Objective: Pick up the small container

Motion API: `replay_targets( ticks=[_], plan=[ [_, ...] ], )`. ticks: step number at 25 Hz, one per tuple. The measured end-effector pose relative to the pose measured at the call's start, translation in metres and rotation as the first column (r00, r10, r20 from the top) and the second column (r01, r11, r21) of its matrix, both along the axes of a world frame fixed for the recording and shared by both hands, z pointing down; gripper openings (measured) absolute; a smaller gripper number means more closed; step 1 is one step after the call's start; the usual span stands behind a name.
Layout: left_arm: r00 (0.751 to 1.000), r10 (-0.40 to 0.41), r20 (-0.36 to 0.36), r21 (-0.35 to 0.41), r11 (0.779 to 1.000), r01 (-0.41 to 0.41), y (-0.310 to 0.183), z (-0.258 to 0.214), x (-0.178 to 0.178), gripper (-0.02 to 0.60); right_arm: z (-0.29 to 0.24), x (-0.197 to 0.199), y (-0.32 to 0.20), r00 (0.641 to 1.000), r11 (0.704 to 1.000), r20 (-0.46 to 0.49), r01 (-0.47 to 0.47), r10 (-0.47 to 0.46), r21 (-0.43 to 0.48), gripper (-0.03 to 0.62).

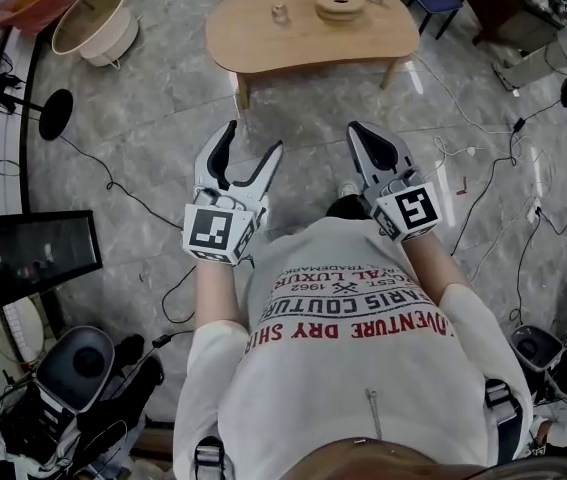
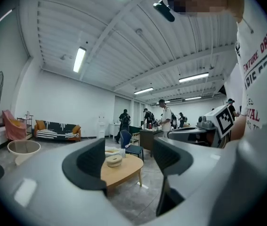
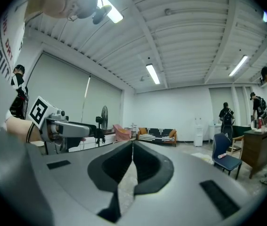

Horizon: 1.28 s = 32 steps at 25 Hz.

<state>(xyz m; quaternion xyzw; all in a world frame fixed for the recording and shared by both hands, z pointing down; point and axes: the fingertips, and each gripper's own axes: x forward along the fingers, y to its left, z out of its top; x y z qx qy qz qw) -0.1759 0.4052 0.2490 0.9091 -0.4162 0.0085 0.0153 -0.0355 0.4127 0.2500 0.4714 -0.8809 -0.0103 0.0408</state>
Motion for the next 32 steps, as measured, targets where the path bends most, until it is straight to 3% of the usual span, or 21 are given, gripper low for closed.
replay_targets(
  ticks=[8, 18, 25, 32],
  plan=[
    [0.997, -0.068, 0.044, -0.048, 0.996, 0.07, -0.07, 0.026, 0.03, 0.308, 0.021, 0.029, -0.074, 0.998, 0.997, 0.005, 0.07, -0.07, -0.019, 0.009],
    [0.976, -0.202, 0.078, -0.109, 0.972, 0.21, -0.217, 0.034, 0.099, 0.322, 0.025, 0.106, -0.24, 0.983, 0.983, 0.043, 0.179, -0.177, -0.039, 0.009],
    [0.952, -0.296, 0.079, -0.094, 0.949, 0.302, -0.317, 0.04, 0.143, 0.348, 0.032, 0.157, -0.349, 0.979, 0.979, 0.018, 0.203, -0.203, -0.034, 0.009],
    [0.947, -0.305, 0.101, -0.159, 0.935, 0.318, -0.39, 0.079, 0.159, 0.353, 0.063, 0.166, -0.418, 0.968, 0.961, 0.011, 0.252, -0.252, -0.114, 0.009]
  ],
)
